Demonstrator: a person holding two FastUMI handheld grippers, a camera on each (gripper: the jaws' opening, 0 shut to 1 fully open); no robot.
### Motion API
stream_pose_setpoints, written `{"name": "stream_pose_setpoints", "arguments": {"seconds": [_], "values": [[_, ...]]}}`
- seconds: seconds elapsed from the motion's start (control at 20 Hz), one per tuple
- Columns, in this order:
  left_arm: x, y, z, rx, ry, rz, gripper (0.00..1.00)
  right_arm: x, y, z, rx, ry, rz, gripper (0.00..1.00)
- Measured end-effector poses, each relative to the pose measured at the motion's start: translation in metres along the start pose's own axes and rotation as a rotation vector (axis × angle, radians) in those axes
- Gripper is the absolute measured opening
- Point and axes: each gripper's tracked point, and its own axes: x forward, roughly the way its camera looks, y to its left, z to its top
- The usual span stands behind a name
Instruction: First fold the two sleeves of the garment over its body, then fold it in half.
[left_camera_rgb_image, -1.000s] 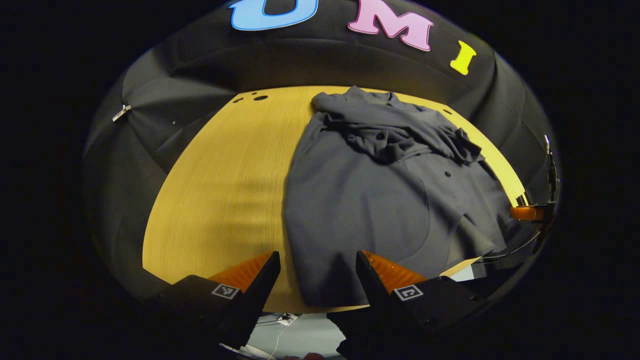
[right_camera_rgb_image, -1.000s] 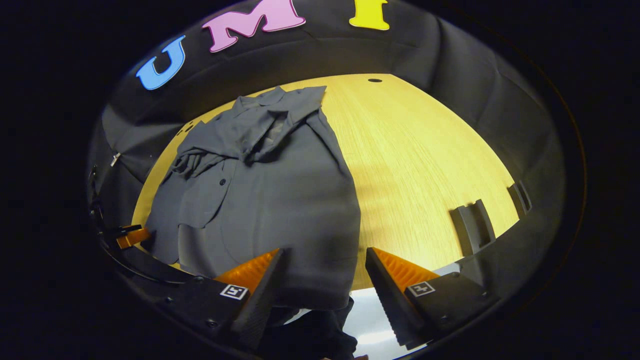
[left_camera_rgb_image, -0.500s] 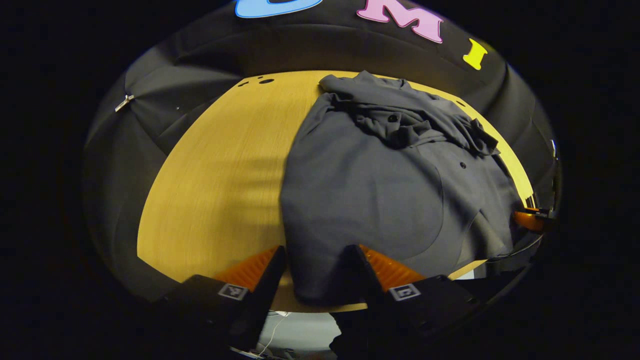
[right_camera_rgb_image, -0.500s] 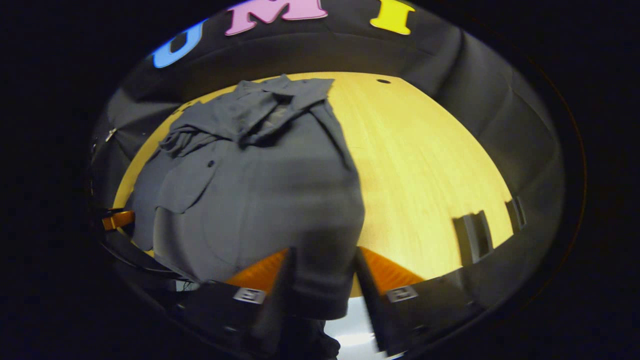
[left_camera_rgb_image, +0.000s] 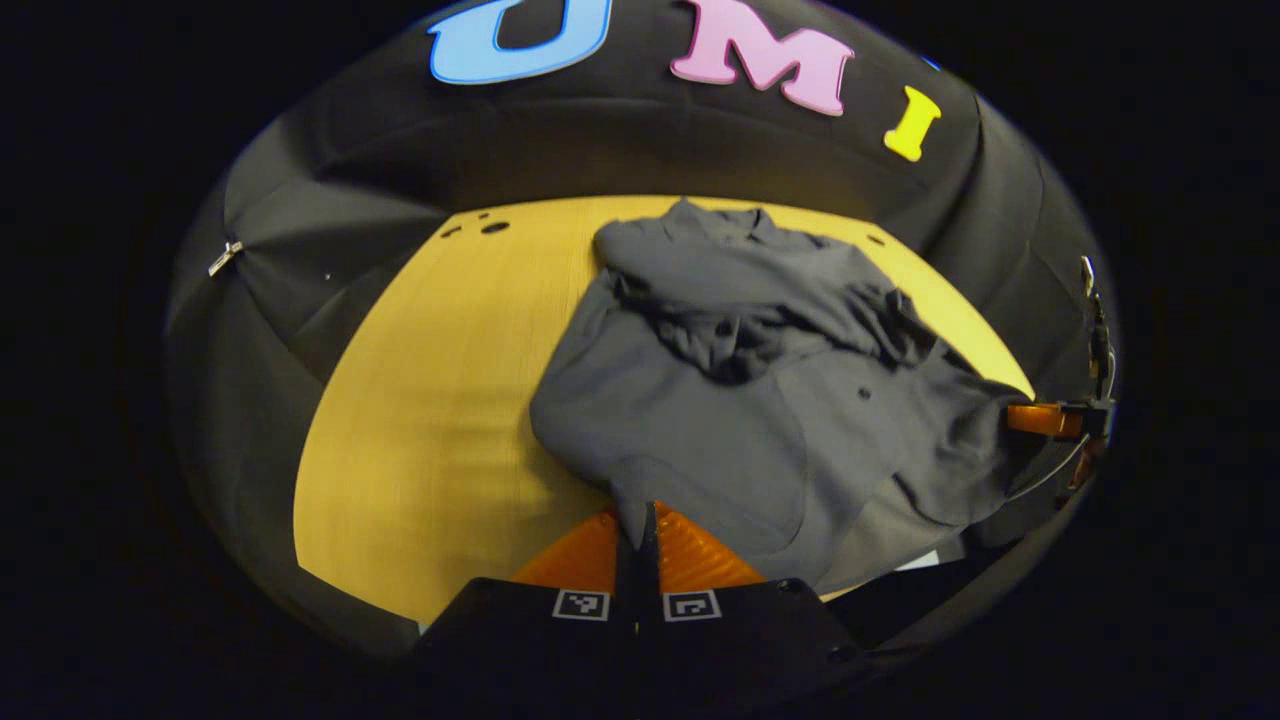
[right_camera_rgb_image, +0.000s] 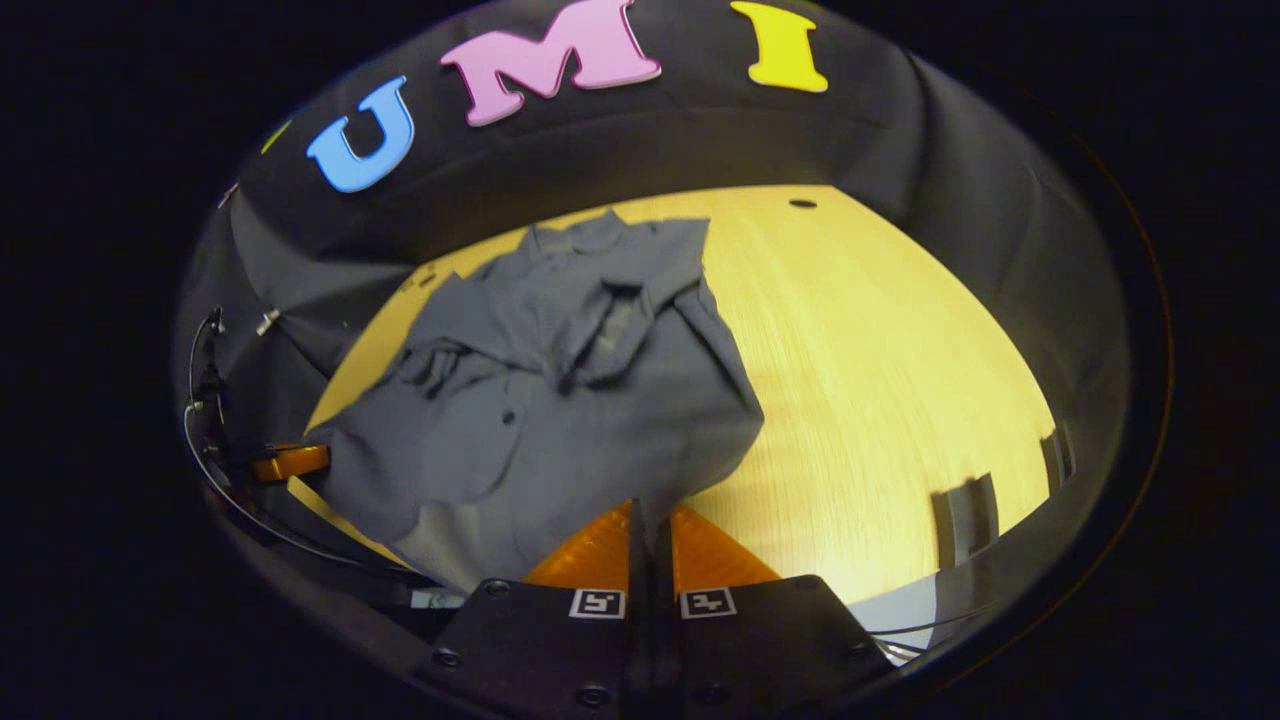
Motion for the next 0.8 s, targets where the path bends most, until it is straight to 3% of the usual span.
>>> {"name": "stream_pose_setpoints", "arguments": {"seconds": [0.35, 0.8], "values": [[-0.023, -0.003, 0.124, -0.064, -0.206, -0.013, 0.05, -0.007, 0.021, 0.137, 0.016, -0.24, 0.076, 0.05], [-0.004, 0.024, 0.222, -0.164, -0.356, 0.034, 0.05, 0.022, 0.002, 0.246, -0.003, -0.4, 0.067, 0.05]]}}
